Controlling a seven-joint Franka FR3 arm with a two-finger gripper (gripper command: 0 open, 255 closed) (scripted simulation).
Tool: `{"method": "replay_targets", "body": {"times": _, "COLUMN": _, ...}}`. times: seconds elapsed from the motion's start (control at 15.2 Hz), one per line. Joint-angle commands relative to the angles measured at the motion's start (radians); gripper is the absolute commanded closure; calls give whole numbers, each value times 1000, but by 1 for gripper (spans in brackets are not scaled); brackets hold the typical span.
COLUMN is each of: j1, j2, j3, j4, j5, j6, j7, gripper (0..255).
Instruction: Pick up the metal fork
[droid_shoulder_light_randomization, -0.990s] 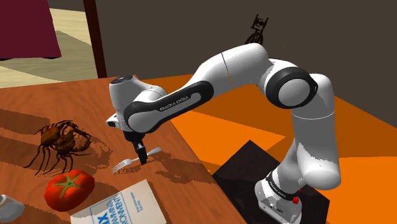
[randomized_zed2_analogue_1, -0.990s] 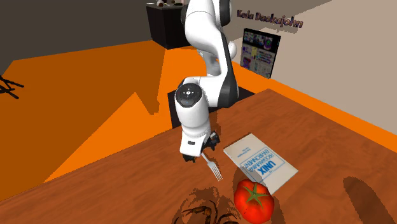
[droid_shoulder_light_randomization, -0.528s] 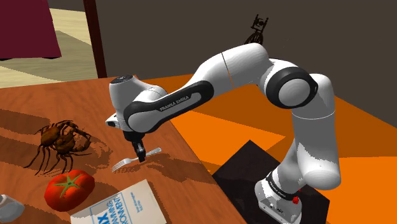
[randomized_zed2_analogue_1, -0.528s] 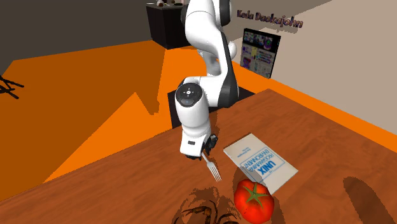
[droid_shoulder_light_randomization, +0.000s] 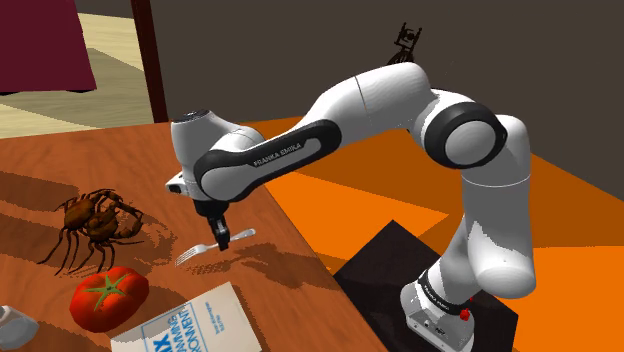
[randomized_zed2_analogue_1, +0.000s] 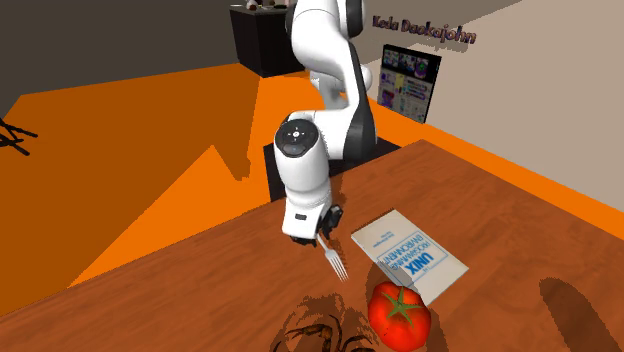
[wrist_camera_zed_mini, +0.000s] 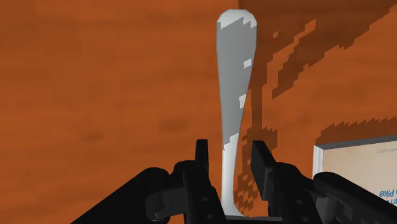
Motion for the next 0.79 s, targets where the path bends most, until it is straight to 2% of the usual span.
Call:
{"method": "replay_targets", "body": {"times": 0.0, "j1": -1, "j2": -10, "j3": 2, "j4": 11, "j5": 3, "j6": -21, "j7": -1, "gripper": 255}}
{"method": "replay_targets", "body": {"times": 0.73, "j1": -7, "j2": -65, "j3": 11, "j4": 53, "j5": 18, "j6": -116, "j7": -3, "gripper": 255}}
